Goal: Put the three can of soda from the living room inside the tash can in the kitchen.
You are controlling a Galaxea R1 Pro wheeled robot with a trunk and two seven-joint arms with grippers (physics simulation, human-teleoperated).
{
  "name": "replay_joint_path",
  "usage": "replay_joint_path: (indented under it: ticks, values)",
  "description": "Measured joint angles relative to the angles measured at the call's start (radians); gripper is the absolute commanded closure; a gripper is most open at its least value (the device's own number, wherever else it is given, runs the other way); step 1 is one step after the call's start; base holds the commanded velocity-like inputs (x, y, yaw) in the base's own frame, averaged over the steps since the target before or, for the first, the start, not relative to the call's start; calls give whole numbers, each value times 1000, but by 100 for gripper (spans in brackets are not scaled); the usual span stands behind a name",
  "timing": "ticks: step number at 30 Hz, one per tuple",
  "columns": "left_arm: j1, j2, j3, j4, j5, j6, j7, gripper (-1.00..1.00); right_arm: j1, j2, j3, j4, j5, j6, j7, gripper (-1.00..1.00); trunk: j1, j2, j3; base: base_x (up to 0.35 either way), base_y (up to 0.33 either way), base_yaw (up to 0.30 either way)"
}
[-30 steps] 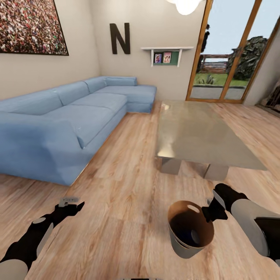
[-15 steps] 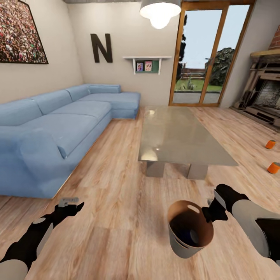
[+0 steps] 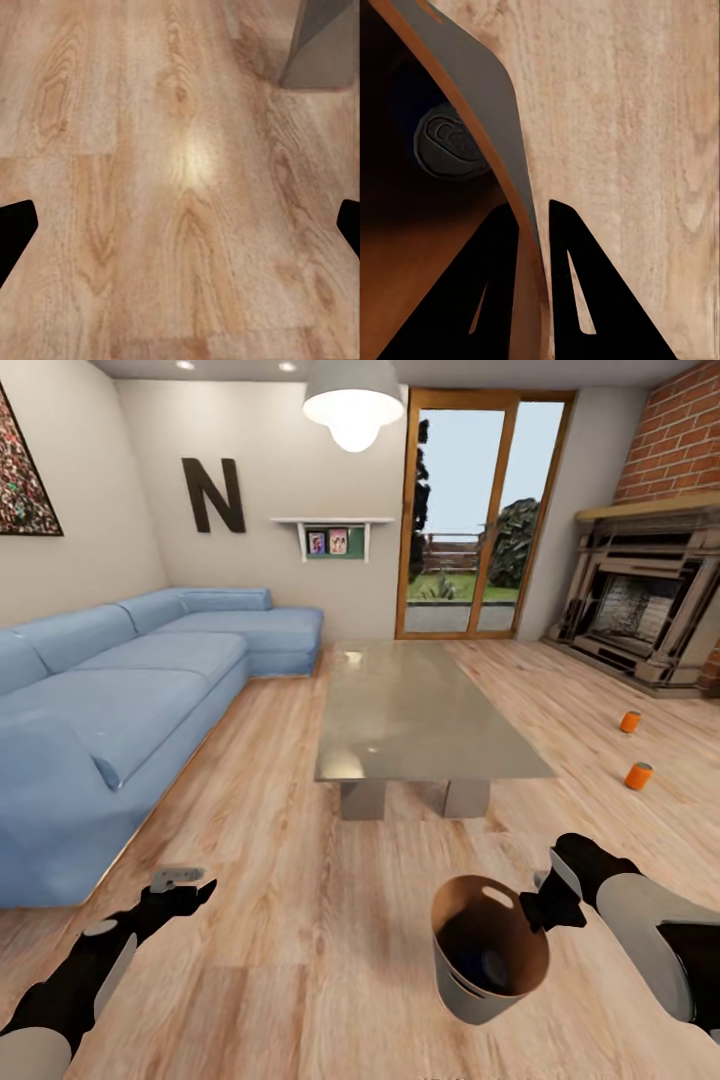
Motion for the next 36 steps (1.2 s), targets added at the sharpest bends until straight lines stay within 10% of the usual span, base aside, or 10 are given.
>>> replay_joint_path:
  ticks: [36]
  values:
    - [0, 0, 0, 0, 0, -3, 0, -100, 16, -11, 2, 1, 8, -34, -3, 100, 0, 0, 1, 80, -305, -101]
